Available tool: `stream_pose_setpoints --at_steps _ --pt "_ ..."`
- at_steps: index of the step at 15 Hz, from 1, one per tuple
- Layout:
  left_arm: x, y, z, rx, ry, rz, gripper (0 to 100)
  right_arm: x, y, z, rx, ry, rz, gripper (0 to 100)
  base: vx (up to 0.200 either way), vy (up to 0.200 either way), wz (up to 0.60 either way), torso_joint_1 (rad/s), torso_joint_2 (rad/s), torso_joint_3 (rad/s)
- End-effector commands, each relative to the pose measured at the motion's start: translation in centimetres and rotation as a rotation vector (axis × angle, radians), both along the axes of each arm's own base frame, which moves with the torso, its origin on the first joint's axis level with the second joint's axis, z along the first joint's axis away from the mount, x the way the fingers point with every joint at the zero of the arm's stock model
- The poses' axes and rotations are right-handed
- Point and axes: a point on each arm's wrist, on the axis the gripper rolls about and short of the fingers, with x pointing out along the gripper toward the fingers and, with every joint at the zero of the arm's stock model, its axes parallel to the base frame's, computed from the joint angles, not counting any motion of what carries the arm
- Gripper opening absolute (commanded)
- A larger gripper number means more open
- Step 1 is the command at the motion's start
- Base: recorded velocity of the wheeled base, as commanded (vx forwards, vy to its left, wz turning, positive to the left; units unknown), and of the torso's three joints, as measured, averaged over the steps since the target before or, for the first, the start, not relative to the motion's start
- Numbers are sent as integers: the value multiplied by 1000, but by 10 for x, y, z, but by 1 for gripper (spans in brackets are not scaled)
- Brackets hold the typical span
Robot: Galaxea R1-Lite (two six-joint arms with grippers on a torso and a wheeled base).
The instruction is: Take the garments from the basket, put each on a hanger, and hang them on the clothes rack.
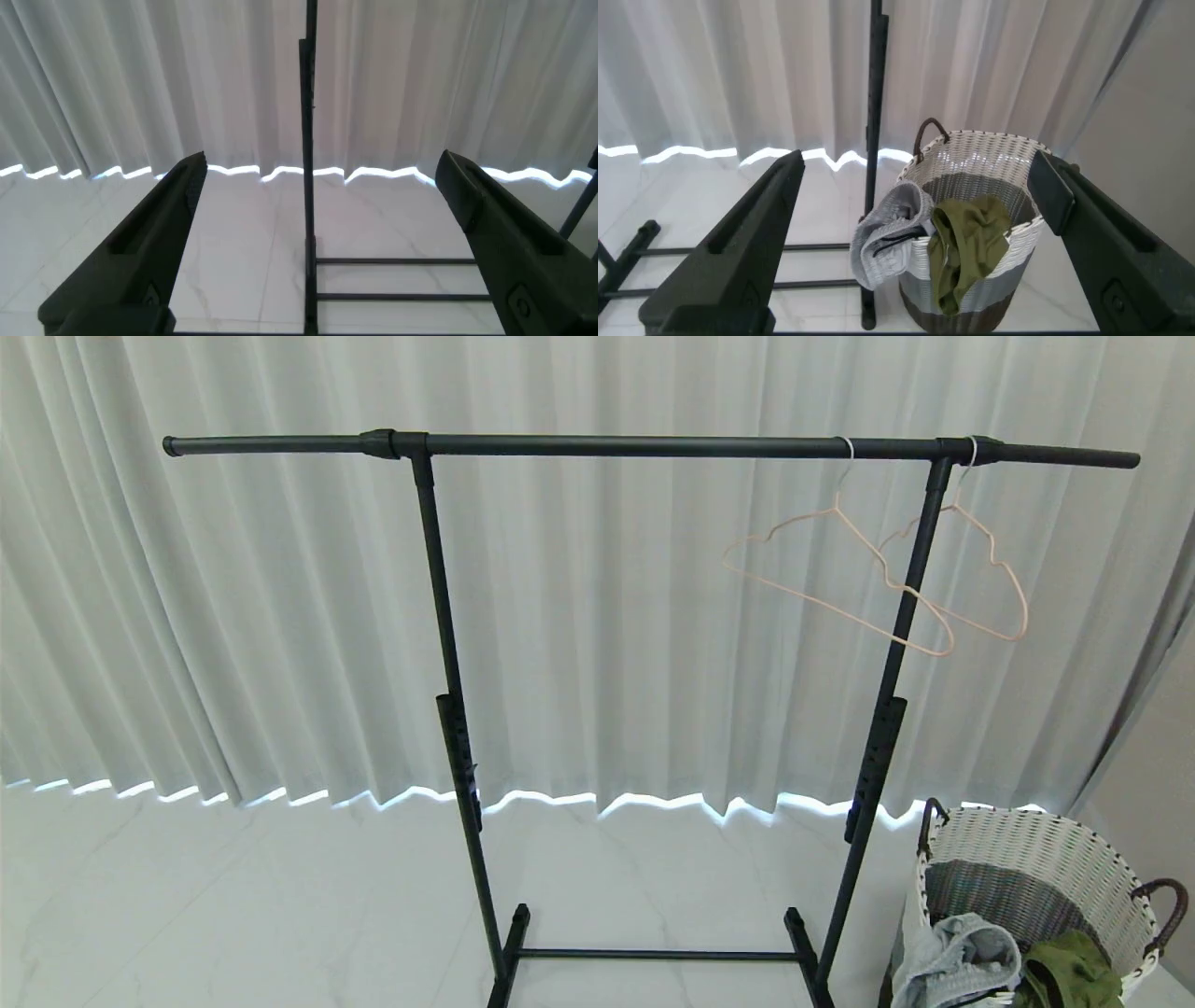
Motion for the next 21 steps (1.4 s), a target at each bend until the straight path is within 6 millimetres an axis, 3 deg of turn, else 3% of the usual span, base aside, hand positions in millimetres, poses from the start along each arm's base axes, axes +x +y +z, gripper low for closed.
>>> stream_pose_setpoints --at_steps 1,3,13,21 --pt "0 0 0 -1 0 2 100 0 0 0 -1 0 0 100 0 0 0 0 0 0" --pt "0 0 0 -1 0 4 100 0 0 0 33 -3 -3 100 0 0 0 0 0 0" --pt "0 0 0 8 -1 2 100 0 0 0 48 -3 -5 100 0 -200 0 3 4 0" --pt "0 0 0 4 -1 2 100 0 0 0 48 -3 -3 100 0 0 0 -9 30 20"
